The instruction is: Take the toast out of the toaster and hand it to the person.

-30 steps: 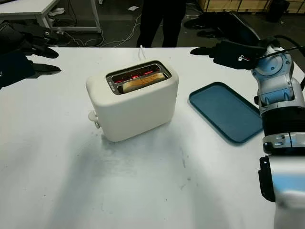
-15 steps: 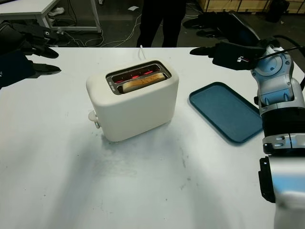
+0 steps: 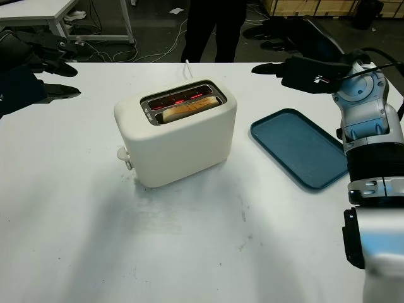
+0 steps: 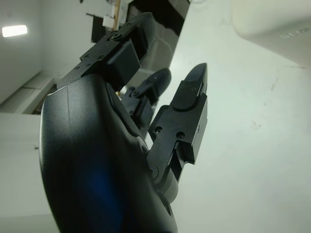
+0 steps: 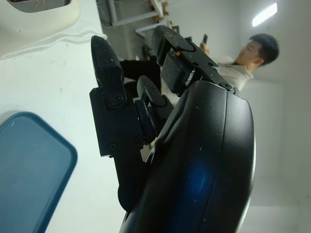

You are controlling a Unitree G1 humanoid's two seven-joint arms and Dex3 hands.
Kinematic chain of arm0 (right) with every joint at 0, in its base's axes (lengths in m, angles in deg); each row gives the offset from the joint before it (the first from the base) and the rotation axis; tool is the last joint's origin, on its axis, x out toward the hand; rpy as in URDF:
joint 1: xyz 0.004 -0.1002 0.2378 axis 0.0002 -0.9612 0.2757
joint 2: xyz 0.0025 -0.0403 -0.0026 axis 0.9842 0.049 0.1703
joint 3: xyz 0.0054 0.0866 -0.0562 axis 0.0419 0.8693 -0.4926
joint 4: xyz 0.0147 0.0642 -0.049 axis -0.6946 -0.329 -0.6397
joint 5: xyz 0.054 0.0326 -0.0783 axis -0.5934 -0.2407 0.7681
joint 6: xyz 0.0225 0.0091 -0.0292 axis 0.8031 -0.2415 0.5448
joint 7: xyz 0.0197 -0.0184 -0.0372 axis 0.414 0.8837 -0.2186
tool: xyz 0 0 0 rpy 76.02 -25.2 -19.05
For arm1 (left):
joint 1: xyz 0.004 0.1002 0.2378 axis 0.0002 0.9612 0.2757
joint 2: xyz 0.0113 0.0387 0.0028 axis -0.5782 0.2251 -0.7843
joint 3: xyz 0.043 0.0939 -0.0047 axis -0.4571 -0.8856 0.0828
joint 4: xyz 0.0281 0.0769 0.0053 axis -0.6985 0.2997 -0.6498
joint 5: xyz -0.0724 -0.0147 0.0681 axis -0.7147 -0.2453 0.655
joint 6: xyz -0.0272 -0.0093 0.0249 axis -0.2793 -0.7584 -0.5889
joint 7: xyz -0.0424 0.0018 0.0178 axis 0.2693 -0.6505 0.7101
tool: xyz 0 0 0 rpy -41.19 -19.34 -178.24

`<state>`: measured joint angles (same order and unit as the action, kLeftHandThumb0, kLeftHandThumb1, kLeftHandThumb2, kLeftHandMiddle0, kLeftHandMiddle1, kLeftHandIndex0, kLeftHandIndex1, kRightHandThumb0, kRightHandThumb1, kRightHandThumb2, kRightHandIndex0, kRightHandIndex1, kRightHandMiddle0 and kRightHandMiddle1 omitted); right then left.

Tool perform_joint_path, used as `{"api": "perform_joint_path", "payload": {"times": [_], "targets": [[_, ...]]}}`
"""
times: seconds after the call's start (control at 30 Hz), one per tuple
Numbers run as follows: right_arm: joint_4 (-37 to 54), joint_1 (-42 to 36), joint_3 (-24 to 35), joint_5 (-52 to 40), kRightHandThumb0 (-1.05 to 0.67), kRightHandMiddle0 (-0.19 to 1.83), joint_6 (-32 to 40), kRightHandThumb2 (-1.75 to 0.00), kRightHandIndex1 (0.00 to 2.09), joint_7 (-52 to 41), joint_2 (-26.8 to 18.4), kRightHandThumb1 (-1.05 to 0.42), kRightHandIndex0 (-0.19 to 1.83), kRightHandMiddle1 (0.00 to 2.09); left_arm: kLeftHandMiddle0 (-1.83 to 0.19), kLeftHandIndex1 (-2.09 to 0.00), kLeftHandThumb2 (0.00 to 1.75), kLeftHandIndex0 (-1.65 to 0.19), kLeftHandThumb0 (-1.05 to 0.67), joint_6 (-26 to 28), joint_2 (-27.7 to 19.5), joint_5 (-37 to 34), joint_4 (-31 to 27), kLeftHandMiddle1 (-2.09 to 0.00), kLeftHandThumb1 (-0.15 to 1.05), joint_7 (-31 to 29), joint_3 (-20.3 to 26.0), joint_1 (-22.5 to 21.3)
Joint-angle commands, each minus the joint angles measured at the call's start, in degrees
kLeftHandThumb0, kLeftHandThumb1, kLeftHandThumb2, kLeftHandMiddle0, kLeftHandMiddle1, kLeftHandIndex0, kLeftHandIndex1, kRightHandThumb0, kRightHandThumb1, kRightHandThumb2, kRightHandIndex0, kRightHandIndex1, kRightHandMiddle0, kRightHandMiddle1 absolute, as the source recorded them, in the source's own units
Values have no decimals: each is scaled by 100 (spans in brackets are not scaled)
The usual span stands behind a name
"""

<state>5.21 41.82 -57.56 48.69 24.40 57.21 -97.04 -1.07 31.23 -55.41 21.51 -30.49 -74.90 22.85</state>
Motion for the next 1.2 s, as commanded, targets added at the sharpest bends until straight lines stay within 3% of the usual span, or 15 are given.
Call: {"api": "perform_joint_path", "payload": {"times": [0.0, 1.17], "targets": [[13, -14, -11, 18, -44, 61, 18, -3, 0, 22, -29, -92, 64, 0, -61, -1, 1, -77, 7, -7, 17, -66, 41, -52, 84, 27, 85, 21], [-35, -39, 9, -22, -42, 61, -135, -2, 0, 21, -2, -92, 64, 0, -58, -1, 0, -76, 8, 111, 11, -61, -88, -56, 85, 59, 91, 84]]}}
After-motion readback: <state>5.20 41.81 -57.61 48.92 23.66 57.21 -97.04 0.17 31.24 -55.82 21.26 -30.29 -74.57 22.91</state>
